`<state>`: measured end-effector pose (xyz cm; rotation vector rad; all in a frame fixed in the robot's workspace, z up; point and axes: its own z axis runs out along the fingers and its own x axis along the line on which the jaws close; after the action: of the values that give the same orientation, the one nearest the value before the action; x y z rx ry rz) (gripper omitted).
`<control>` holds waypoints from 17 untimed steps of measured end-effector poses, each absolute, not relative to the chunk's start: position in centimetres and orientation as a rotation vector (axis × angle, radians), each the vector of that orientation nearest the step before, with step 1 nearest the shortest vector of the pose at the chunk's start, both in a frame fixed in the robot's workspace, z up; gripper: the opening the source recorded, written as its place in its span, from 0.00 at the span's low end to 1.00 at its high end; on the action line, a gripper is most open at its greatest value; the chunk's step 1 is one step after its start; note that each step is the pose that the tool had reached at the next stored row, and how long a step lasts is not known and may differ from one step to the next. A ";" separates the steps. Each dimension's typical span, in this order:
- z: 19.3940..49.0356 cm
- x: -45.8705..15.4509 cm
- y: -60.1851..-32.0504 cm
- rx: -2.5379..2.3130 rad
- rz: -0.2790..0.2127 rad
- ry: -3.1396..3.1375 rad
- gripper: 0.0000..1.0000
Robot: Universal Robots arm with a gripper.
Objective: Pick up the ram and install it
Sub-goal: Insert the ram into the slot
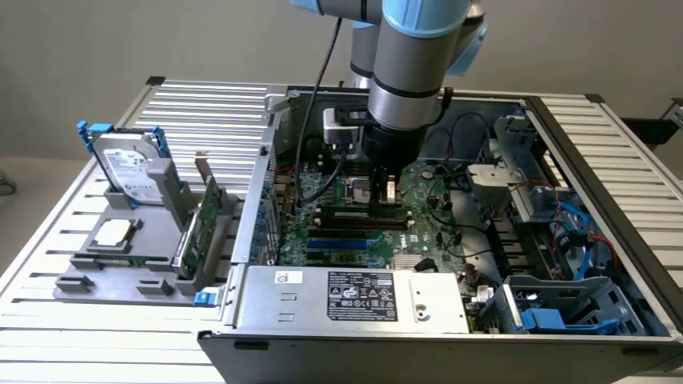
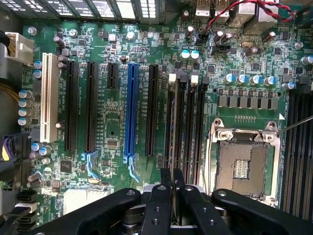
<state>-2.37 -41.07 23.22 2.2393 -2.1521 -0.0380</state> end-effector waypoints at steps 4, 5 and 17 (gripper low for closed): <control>23.2 -2.4 -41.0 2.239 -0.038 -2.153 0.13; 23.2 -2.3 -41.0 2.239 -0.038 -2.153 0.13; 23.1 -2.1 -41.0 2.239 -0.038 -2.153 0.13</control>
<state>-2.12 -41.00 23.11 2.2386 -2.1530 -0.0380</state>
